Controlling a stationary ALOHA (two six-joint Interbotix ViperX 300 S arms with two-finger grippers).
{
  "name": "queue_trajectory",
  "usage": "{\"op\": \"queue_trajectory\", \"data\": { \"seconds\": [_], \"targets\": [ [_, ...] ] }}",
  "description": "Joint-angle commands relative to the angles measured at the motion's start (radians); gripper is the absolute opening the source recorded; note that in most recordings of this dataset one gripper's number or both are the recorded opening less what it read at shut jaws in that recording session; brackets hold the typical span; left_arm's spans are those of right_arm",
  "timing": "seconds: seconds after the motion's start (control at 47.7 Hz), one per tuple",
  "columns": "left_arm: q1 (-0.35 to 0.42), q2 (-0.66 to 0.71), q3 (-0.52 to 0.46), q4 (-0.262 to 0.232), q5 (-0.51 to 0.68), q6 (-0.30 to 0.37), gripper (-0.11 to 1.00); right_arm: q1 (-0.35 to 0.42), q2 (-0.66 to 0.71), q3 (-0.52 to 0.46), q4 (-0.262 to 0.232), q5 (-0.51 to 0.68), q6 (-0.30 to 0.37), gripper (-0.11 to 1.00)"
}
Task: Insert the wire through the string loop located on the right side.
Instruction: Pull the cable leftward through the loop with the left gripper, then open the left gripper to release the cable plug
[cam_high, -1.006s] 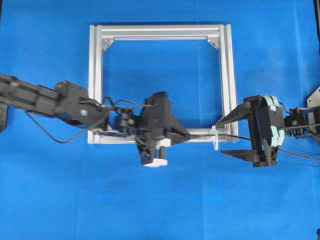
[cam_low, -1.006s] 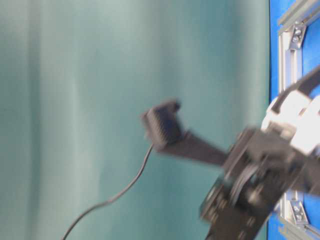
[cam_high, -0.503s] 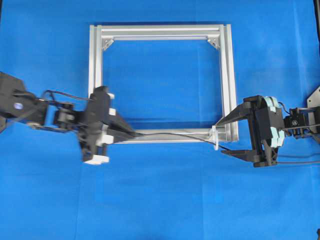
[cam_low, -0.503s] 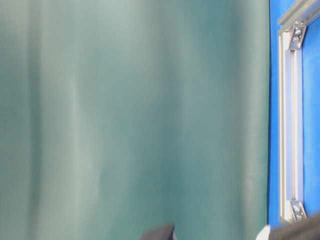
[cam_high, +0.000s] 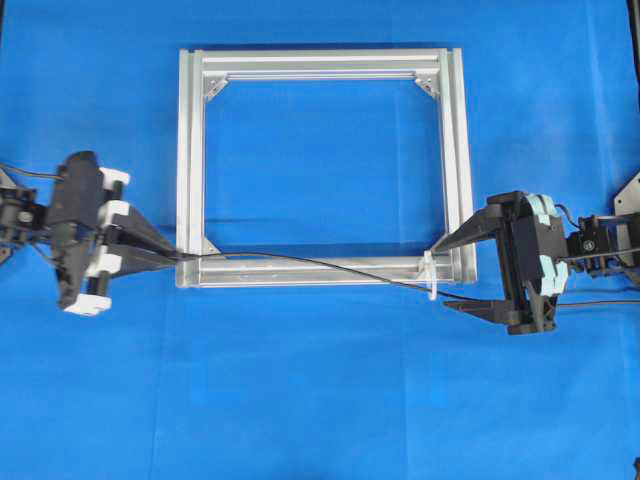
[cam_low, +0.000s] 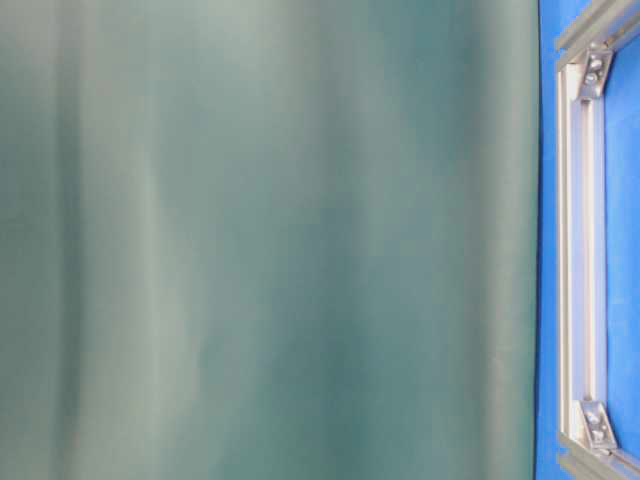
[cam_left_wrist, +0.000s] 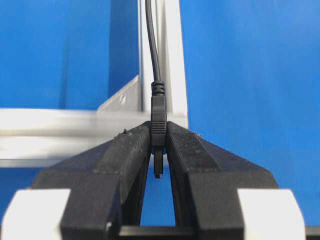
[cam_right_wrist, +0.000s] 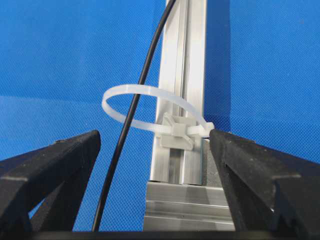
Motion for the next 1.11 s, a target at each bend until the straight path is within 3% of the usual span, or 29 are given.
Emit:
{"op": "queue_trajectory", "data": {
  "seconds": [0.0,0.21,0.943,0.985,1.089],
  "targets": [
    [-0.006,-0.048,0.028,0.002,0.000,-0.002,0.08,0.000,-0.011,-0.011,-0.002,-0.003,0.000,0.96],
    [-0.006,-0.123,0.075,0.003,0.048,-0.002,0.08,-0.002,-0.011,-0.011,-0.002,-0.003,-0.005,0.96],
    [-0.020,-0.112,0.061,0.002,0.097,-0.003,0.09,0.000,-0.081,-0.011,-0.002,0.037,-0.006,0.96],
    [-0.020,-0.110,0.061,0.003,0.098,-0.002,0.12,-0.002,-0.081,-0.011,-0.002,0.037,-0.006,0.96],
    [-0.020,-0.109,0.061,0.002,0.098,-0.002,0.41,0.000,-0.083,-0.012,-0.002,0.040,-0.006,0.96]
  ]
}}
